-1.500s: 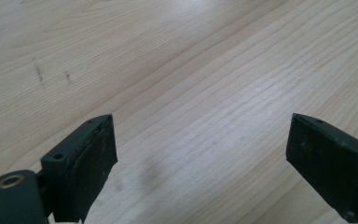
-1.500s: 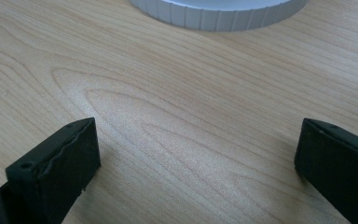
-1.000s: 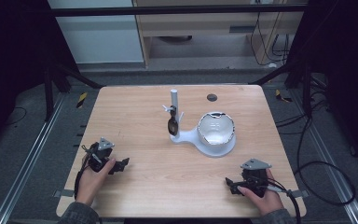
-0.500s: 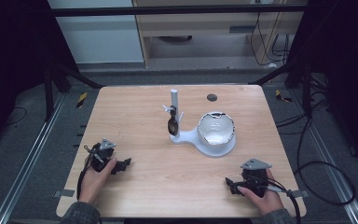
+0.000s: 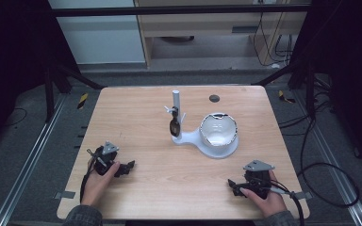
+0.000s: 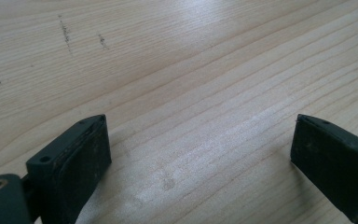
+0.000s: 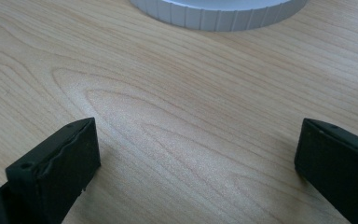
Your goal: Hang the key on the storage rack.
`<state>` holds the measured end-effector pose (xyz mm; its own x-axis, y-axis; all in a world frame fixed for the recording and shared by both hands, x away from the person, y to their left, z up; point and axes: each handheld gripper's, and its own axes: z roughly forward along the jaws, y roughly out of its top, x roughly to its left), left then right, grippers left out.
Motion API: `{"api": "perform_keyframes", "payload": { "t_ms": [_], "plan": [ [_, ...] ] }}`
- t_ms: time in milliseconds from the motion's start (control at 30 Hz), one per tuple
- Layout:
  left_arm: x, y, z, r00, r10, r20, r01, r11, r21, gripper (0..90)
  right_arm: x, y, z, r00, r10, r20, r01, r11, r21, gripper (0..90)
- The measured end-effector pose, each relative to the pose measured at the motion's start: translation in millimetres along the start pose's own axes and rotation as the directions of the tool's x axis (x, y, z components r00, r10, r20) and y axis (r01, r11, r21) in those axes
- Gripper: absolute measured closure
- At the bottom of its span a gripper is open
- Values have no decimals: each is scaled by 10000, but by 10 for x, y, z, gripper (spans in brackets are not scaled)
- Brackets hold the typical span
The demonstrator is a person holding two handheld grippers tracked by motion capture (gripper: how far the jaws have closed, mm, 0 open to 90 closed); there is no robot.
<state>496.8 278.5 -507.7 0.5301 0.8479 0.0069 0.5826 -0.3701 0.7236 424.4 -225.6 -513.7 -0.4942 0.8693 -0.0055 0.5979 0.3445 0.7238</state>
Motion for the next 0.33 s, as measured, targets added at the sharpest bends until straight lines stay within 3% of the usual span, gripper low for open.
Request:
{"api": "perform_keyframes", "payload": {
  "t_ms": [100, 333],
  "plan": [
    [-17, 4, 8, 9998, 176, -81, -175, 9998, 109, 18, 0, 0, 0, 10000, -6, 0, 6, 10000, 1, 4],
    [-18, 4, 9, 9998, 148, -92, -147, 9998, 133, 12, -1, 1, -1, 10000, -35, -12, 35, 10000, 21, 4]
  ]
}}
